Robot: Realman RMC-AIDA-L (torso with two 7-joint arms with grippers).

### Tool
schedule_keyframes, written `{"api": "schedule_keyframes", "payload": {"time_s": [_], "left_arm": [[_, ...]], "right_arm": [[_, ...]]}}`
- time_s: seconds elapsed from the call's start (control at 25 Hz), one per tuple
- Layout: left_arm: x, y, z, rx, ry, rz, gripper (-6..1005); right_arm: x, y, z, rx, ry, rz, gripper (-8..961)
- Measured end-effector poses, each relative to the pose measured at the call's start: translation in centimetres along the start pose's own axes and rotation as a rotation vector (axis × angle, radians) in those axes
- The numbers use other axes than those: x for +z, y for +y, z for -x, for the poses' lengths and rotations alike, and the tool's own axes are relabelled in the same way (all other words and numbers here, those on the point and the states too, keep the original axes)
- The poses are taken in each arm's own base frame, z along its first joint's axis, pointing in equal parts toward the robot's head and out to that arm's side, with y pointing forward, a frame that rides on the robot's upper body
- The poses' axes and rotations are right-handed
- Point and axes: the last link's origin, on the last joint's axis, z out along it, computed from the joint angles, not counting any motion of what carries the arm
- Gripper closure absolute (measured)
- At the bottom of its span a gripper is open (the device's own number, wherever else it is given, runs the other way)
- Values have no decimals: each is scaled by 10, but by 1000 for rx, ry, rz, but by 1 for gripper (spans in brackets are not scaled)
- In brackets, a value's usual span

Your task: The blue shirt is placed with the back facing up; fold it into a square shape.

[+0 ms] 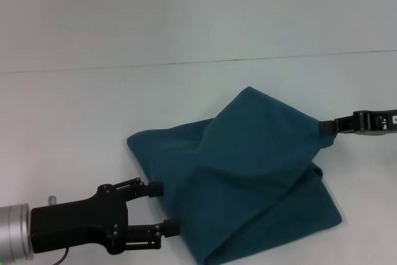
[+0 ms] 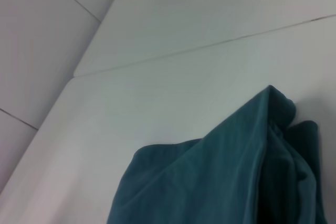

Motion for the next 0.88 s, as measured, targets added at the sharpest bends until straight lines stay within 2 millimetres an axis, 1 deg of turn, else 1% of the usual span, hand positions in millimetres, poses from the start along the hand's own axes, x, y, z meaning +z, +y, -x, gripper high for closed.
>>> {"api": "schedule_keyframes", "payload": {"time_s": [0.16, 0.36, 0.48, 0.6, 0.68, 0.88], "left_arm": [[0, 0, -1, -6, 1, -1, 93], [0, -1, -2, -6, 4, -1, 93], [1, -1, -3, -6, 4, 1, 93], [2, -2, -5, -10, 4, 2, 92], [2, -2, -5, -10, 3, 3, 92], [3, -2, -4, -14, 0, 2, 92]], "right_arm": [[-8, 7, 3, -14, -7, 43, 952], [-30, 22, 3, -57, -53, 136, 952], [-40, 26, 1, -64, -73, 176, 952], [-46, 23, -5, -54, -74, 175, 952], [-47, 18, -13, -41, -63, 157, 951], [-37, -4, -34, -9, -42, 63, 951]]}}
